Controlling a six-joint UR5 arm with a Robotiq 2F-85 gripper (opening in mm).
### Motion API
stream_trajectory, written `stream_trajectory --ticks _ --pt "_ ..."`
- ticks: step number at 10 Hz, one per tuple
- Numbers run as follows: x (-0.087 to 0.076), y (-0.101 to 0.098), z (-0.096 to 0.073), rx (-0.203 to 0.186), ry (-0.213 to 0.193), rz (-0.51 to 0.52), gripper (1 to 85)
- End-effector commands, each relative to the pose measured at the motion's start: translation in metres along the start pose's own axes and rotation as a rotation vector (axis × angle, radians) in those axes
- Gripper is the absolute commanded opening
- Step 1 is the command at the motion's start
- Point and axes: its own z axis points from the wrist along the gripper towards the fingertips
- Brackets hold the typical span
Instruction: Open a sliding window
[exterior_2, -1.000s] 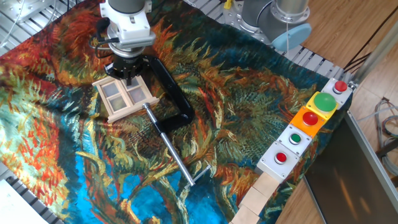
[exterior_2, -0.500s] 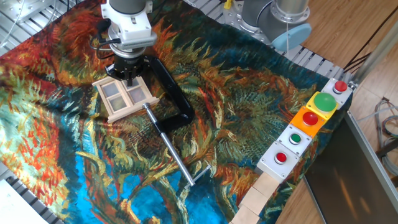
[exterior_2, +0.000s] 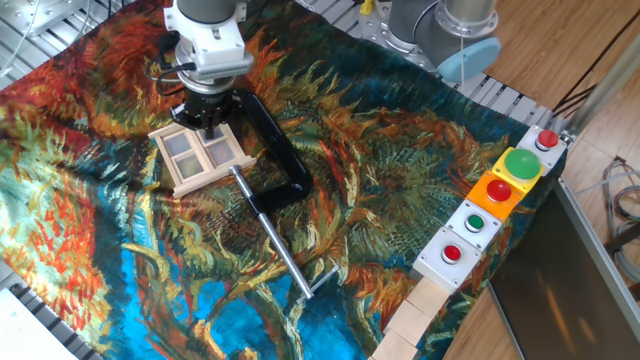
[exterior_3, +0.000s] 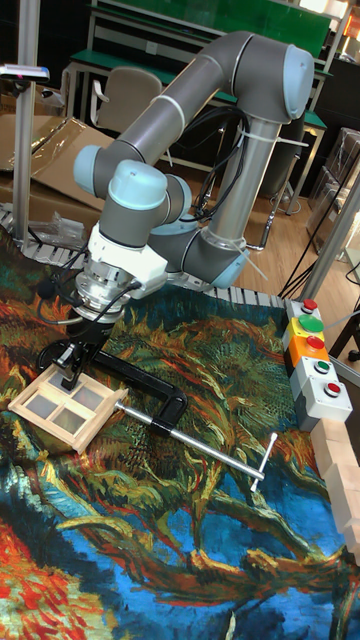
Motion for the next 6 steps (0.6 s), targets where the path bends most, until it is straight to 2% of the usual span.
stream_trajectory --ticks 1,4,6 --pt "-0.0058 0.0009 0.0014 0.004 -0.017 0.012 2.7" --pt "-0.0085 0.0017 0.0018 0.004 -0.023 0.014 2.7" --pt "-0.0142 0.0017 0.0006 0.008 -0.045 0.005 2.7"
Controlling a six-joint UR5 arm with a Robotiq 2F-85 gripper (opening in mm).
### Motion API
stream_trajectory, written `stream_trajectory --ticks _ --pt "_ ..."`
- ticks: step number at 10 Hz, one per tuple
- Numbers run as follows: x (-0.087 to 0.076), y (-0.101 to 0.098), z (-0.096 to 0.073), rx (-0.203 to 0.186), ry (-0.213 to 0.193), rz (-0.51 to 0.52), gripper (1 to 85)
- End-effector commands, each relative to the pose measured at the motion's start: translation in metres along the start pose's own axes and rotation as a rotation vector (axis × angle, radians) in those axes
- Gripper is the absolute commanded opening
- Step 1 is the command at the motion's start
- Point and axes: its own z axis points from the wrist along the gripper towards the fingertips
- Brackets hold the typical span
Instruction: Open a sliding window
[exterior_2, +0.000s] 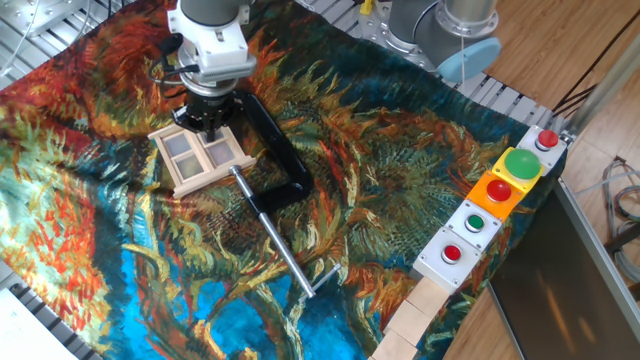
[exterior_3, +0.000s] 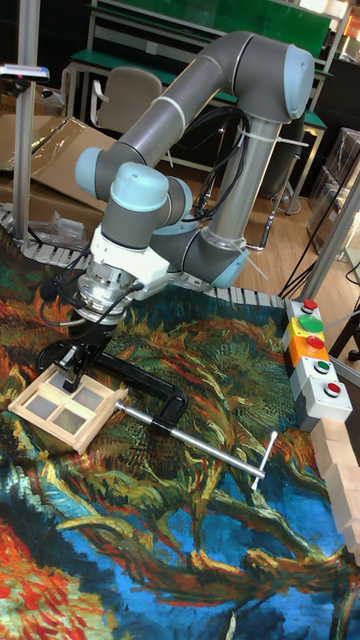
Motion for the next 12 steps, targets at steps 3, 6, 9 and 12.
stream_trajectory --ticks 3,6,9,12 --pt "-0.011 0.001 -0.002 -0.006 -0.038 0.006 2.3" --pt "-0.019 0.003 -0.003 -0.010 -0.045 0.010 1.7" --pt "-0.024 0.004 -0.002 -0.004 -0.041 0.012 1.3" --pt "-0.014 -0.001 -0.011 -0.010 -0.014 0.000 1.3"
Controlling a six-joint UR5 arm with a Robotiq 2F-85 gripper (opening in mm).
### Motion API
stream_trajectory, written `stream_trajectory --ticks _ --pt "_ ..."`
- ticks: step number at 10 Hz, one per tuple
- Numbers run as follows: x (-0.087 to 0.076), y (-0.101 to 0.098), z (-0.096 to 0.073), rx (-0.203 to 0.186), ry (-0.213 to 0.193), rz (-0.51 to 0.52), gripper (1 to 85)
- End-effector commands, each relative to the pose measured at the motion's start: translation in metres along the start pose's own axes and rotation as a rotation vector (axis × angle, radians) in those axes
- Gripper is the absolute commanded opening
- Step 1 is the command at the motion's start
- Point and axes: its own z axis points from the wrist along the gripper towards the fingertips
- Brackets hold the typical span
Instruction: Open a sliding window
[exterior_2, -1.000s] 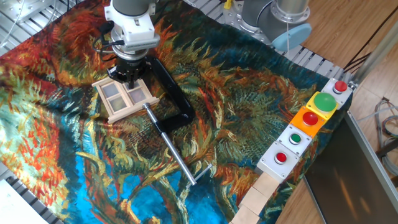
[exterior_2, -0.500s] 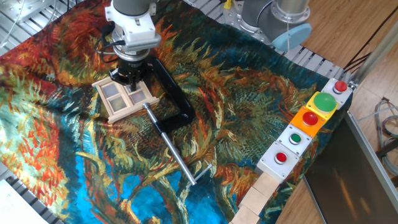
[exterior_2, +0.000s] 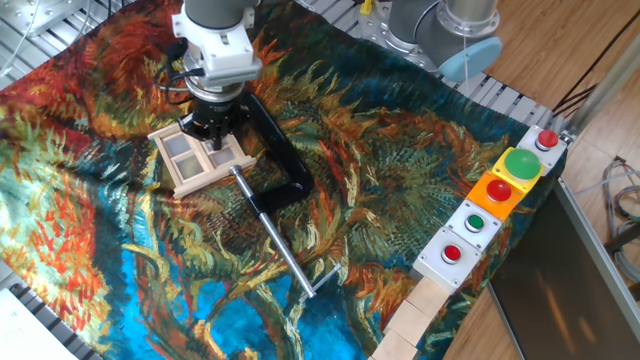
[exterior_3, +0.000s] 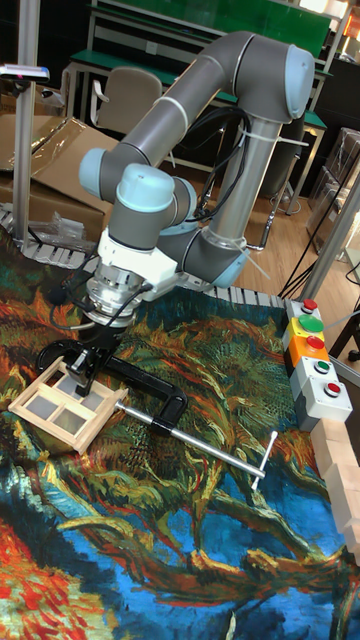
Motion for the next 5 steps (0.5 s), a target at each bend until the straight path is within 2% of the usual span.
stream_trajectory --ticks 1,5 --pt "0.000 -0.002 -0.006 -0.008 -0.003 0.006 1.3" --pt "0.011 -0.006 -0.005 0.001 0.013 -0.002 1.3"
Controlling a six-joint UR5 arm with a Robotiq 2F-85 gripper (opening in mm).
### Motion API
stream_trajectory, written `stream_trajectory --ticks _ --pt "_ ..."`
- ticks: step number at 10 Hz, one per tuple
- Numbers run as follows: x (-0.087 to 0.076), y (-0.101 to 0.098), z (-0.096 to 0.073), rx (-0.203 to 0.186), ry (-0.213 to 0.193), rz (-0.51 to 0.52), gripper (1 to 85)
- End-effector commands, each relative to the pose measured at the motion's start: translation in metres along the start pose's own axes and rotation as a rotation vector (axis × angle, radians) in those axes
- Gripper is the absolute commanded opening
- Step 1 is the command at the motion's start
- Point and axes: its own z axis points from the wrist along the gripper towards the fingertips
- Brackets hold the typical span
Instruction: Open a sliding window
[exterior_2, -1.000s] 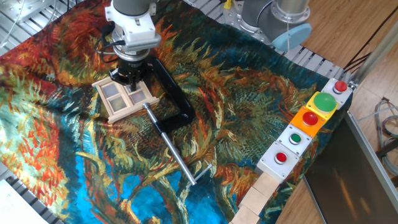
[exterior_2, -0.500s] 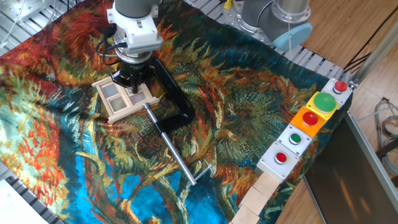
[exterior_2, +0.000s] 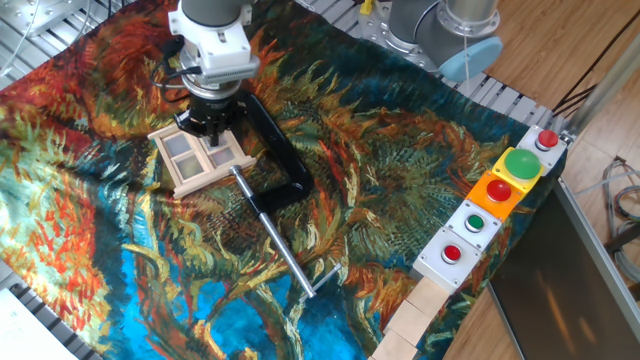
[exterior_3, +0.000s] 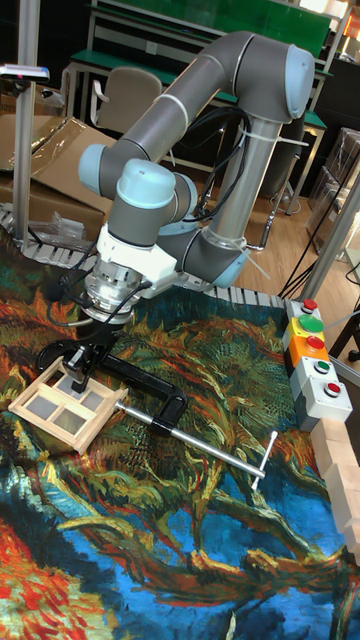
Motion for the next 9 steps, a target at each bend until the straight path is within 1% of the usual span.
stream_trajectory --ticks 1,3,4,6,9 --pt "0.002 -0.001 0.000 0.000 -0.005 0.004 1.3" --pt "0.001 -0.001 0.004 0.009 -0.005 -0.001 1.3" --pt "-0.003 0.000 0.006 0.013 -0.010 0.000 1.3" --pt "-0.010 0.005 0.008 0.012 -0.013 0.009 1.3" --pt "-0.014 0.007 0.010 0.016 -0.015 0.012 1.3"
